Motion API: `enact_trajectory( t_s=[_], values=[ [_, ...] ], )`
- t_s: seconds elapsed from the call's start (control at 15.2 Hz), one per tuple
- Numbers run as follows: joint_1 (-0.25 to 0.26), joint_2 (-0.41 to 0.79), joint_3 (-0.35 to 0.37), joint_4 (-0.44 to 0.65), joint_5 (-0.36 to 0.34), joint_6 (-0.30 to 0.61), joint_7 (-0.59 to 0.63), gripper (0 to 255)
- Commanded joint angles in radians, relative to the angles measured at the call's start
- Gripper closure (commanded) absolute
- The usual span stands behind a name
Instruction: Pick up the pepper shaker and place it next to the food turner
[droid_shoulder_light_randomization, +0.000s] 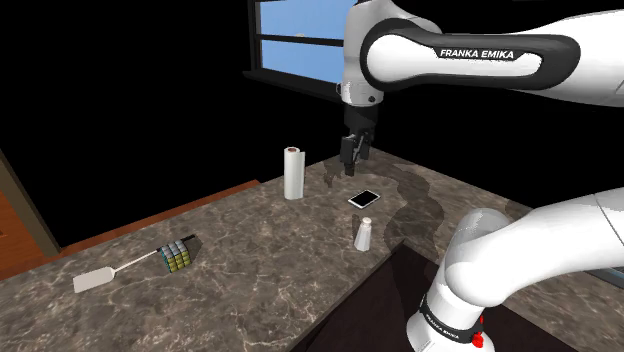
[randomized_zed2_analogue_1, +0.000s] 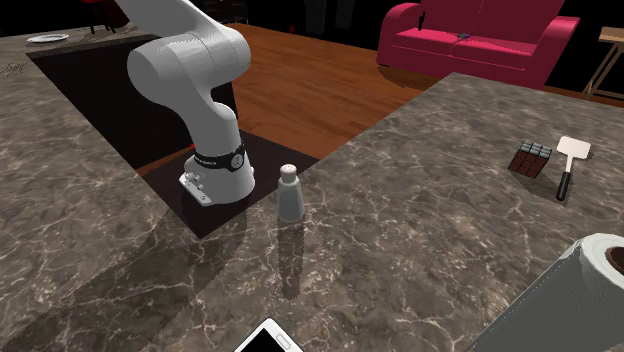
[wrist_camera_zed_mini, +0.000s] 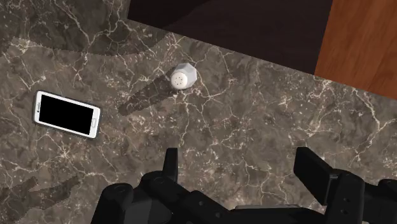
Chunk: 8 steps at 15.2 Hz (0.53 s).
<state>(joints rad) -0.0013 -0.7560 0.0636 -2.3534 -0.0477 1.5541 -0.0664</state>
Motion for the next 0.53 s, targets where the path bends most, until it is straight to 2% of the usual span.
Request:
enact_trajectory(
  t_s=[0.0,0.46],
  values=[
    [0.0,0.0,0.0,0.0,0.0,0.0,0.0,0],
    [-0.004,-0.024,-0.064,-0.23,-0.054,0.167,-0.1,0]
  ],
)
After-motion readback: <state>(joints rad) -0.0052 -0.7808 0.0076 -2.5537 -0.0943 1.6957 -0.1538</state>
